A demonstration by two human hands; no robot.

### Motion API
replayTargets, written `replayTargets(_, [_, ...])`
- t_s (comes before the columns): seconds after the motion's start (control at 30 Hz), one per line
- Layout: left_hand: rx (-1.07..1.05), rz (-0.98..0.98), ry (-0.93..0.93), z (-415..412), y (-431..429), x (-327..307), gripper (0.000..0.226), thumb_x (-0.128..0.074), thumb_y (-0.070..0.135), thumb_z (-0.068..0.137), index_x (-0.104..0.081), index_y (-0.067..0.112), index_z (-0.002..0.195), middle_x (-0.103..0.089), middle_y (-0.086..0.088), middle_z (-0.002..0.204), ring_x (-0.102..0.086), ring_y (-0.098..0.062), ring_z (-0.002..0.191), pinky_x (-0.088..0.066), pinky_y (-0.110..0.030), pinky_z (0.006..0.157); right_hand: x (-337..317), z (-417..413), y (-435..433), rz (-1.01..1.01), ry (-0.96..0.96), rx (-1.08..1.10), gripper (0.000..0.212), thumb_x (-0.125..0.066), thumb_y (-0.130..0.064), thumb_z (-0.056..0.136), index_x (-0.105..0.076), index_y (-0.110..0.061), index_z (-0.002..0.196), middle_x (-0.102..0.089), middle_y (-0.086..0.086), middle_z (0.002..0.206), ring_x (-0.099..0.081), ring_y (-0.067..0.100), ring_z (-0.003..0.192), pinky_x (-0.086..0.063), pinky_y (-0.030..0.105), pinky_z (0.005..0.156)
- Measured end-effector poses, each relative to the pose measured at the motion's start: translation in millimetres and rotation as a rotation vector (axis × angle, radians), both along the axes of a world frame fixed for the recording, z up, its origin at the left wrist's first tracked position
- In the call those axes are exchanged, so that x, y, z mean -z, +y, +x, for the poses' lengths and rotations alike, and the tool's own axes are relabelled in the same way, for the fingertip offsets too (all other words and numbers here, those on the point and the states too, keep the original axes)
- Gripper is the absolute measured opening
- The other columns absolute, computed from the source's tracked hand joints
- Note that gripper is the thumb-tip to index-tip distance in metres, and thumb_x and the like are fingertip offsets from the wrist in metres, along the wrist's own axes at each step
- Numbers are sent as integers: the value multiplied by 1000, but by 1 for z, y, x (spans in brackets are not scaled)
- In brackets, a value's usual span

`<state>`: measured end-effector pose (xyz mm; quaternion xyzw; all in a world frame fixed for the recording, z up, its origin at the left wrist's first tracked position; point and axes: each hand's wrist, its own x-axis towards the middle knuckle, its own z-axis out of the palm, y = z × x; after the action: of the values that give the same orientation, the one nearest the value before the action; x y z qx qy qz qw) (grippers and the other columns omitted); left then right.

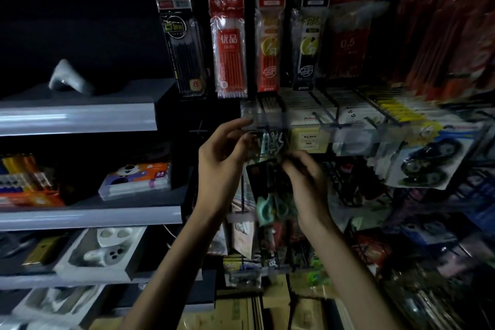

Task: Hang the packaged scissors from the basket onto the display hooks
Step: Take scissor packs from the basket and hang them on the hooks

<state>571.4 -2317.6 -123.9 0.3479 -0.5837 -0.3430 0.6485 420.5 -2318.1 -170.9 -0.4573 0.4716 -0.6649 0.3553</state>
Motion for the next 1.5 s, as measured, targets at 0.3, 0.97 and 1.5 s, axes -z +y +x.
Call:
replayTargets(0.3, [9, -33, -32, 4, 6, 1, 31, -64, 8, 103, -70, 18, 132, -73, -12, 96, -70, -14, 91, -53, -22, 83, -9, 12, -32, 34, -92, 66, 10, -69, -34, 94, -74, -26, 99, -75, -10, 100, -68, 9, 98, -49, 27, 79])
replayTargets(0.97, [-47, 51, -30, 12, 8, 47, 22, -65, 11, 103, -74, 22, 120, -74, -5, 99, -71, -29, 96, -57, -41, 84, 5, 6, -37, 86, -113, 97, 19, -72, -35, 94, -72, -18, 103, -73, -3, 97, -65, 6, 87, -48, 22, 73])
replayTargets(1.5, [-59, 274, -81, -1, -5, 113, 9, -74, 16, 96, -74, 17, 106, -77, 0, 95, -74, -20, 89, -57, -31, 74, 16, -7, -29, 83, -115, 22, 16, -73, -14, 94, -72, -11, 109, -76, -1, 103, -71, 6, 96, -53, 12, 76])
